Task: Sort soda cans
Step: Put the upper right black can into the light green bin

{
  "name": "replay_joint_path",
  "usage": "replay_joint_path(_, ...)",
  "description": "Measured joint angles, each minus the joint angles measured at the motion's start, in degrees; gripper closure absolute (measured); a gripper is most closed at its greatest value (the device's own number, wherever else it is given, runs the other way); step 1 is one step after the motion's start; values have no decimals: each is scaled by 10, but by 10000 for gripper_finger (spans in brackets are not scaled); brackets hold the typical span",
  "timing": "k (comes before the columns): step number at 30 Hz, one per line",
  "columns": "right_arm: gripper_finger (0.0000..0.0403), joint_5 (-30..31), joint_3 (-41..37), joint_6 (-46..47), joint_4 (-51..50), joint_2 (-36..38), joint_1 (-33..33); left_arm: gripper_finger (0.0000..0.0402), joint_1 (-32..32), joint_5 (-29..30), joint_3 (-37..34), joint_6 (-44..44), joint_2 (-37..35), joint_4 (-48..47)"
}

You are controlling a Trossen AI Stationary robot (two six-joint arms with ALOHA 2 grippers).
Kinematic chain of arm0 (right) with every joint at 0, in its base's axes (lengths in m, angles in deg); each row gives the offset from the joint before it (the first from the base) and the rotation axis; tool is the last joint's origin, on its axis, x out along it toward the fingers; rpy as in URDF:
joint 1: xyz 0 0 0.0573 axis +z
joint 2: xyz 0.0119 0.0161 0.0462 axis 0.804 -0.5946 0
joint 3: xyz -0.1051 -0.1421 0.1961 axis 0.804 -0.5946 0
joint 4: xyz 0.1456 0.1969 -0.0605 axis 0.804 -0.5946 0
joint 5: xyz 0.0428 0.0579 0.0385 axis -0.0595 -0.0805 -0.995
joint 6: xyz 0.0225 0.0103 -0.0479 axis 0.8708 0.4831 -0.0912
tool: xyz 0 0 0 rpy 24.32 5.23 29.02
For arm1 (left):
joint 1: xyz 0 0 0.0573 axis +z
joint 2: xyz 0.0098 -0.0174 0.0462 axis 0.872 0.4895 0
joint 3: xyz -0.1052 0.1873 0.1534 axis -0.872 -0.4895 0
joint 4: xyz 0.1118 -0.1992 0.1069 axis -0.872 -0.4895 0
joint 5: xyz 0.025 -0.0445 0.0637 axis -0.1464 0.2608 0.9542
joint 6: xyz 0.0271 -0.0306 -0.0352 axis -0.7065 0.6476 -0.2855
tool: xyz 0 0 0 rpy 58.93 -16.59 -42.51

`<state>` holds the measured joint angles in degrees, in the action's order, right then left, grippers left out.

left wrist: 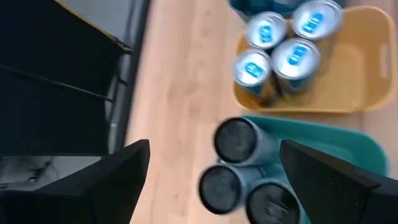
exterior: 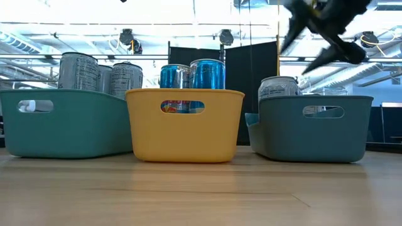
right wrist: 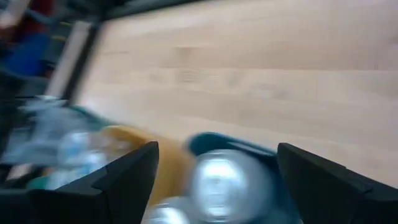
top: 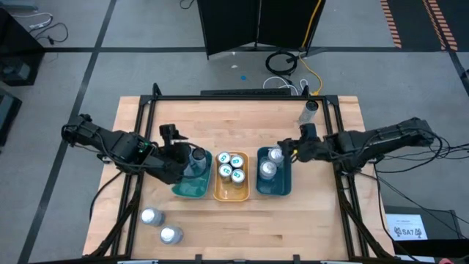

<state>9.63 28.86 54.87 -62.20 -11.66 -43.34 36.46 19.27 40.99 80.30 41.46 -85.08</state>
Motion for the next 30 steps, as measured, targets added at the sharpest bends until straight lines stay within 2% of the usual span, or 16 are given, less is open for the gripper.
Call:
replay_joint_path(4,89,-35,0,52,-97,0,-35,33,0,40,0,0,0,10)
replay_joint_path(7,90,-58,0,99,-165,1,-51,33,5,46,0,0,0,25)
replay_joint_path(11,90,-59,0,100,-231,6,-66,33,16,45,0,1,0,51)
replay_joint_path(19,90,-57,0,-46,-293,40,-143,33,42,42,0,69,0,106)
replay_joint_path(25,90,-108,0,-232,-276,68,-278,33,67,41,0,76,0,152)
replay_joint_path(30,90,-174,0,-393,-184,81,-387,33,87,41,0,76,0,183)
